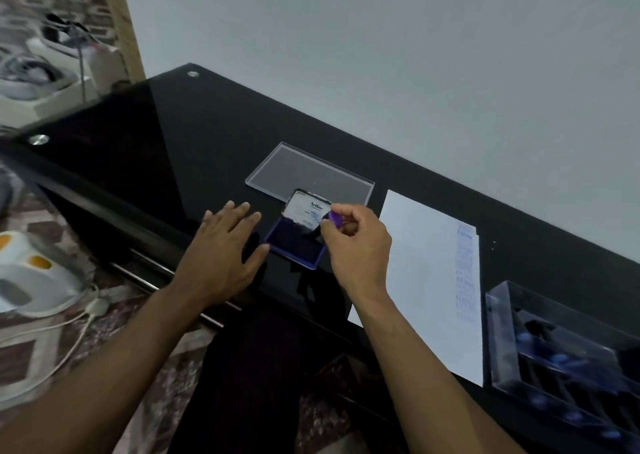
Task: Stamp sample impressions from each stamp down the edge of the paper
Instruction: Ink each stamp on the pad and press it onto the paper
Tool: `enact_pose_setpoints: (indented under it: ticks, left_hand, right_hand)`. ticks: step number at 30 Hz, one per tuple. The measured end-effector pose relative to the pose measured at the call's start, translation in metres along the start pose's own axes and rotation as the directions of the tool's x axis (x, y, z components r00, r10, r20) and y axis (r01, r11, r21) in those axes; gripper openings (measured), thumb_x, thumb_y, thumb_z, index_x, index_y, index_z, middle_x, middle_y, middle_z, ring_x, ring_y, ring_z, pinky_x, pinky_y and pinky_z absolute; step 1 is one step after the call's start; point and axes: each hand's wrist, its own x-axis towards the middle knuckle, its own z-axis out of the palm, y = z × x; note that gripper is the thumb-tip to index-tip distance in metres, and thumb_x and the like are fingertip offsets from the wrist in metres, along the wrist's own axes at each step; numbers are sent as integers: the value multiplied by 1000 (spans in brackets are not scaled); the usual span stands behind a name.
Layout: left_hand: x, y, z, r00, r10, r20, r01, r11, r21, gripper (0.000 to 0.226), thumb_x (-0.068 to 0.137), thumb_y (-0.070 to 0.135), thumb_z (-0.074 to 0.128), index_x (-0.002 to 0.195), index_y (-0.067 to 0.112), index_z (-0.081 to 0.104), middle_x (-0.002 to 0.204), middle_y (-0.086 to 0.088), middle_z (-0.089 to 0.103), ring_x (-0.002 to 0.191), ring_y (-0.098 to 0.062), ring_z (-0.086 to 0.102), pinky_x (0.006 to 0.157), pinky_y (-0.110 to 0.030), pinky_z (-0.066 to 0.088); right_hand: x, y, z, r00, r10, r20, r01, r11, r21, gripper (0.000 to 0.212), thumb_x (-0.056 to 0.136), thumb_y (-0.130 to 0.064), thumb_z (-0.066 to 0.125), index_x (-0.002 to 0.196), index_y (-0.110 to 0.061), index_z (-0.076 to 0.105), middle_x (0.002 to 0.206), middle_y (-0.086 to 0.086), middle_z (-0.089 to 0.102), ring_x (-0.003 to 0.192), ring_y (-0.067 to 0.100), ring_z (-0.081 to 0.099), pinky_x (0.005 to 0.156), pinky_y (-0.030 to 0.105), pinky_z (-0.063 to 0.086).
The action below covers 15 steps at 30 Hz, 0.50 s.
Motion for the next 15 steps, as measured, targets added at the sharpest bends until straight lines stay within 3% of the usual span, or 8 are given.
enact_pose_setpoints:
  ticks: [3, 7, 15]
  left_hand:
    - [-1, -6, 2, 1000, -3, 5, 2, 1000, 28, 78, 91, 66, 26, 152, 21, 41, 162, -4, 33, 154, -24, 17, 125, -51, 12]
    - [-3, -7, 9, 1000, -12, 19, 11, 999, 45, 79, 90, 67, 23, 152, 22, 42, 162, -3, 32, 154, -23, 16, 125, -50, 7]
    - [-5, -7, 14, 1000, -5, -4, 5, 996, 92, 75, 92, 66, 23, 148, 22, 48, 161, -4, 34, 154, -23, 18, 125, -51, 9]
  right_hand:
    - [-2, -4, 11, 997, -60, 39, 63, 996, -66, 19, 86, -18, 73, 105, -23, 70, 105, -8, 65, 88, 6, 64, 77, 22, 59]
    - [-2, -7, 19, 983, -145, 116, 164, 972, -169, 24, 86, -17, 74, 110, -19, 70, 110, -5, 64, 96, 10, 63, 82, 19, 57]
    - [8, -7, 31, 967, -172, 186, 220, 936, -276, 27, 87, -20, 72, 115, -19, 68, 117, -3, 64, 100, 13, 64, 88, 28, 57]
